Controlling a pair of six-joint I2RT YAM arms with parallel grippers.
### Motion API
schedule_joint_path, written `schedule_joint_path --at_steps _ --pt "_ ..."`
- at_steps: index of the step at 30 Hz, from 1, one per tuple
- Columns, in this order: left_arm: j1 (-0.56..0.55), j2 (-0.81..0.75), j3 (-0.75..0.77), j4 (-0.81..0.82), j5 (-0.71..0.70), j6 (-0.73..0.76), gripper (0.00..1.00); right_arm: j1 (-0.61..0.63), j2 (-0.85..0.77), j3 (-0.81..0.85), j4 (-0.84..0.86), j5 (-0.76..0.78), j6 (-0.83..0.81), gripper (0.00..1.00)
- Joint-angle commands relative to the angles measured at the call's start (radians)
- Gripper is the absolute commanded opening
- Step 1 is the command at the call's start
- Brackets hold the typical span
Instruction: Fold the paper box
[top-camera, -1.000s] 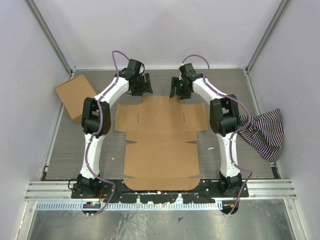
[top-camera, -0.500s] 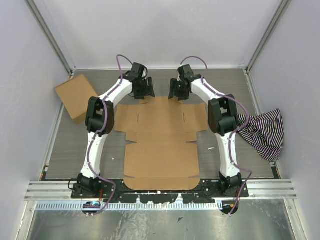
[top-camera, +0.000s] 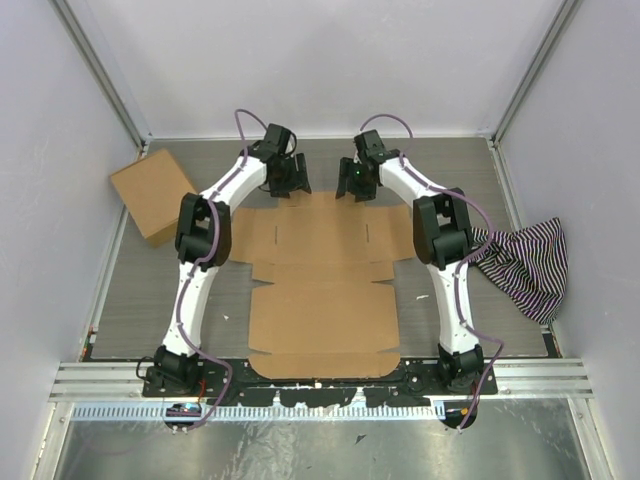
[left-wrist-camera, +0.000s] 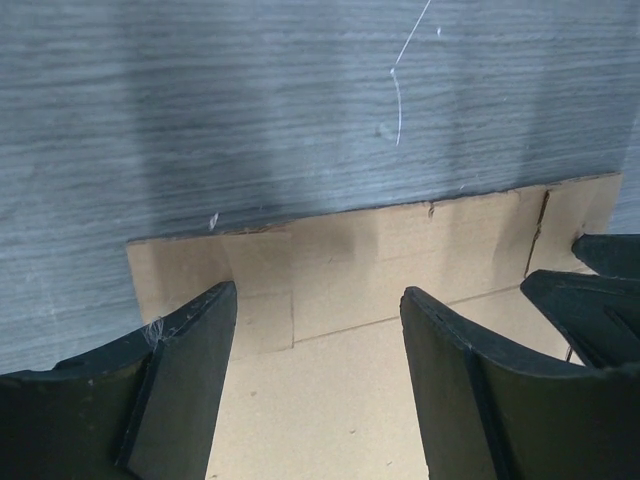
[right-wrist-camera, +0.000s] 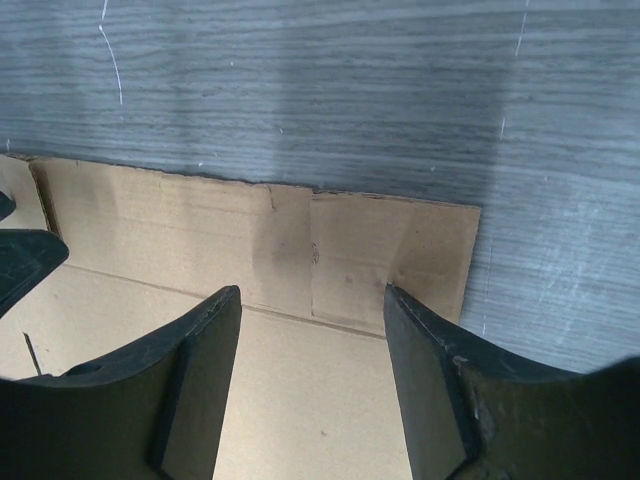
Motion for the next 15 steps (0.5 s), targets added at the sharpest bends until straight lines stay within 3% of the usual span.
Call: schedule_joint_path --at_steps 1,9,13,15 --pt "0.001 0.063 0.122 -0.071 0.008 0.016 0.74 -0.002 0.069 0.096 -0.053 0.019 0.005 0.65" --pt "0.039 0.156 0.339 -0.16 0.021 0.014 0.74 -0.048 0.102 0.236 -0.072 0.001 -0.019 0.65" --pt "0.05 0.051 0.308 -0.156 -0.012 0.043 0.75 -0.061 0.004 0.183 -0.017 0.001 -0.032 0.67" --pt "0.051 -0.027 0.27 -0.158 -0.041 0.06 0.76 -0.068 -0.07 0.136 0.011 0.022 -0.03 0.74"
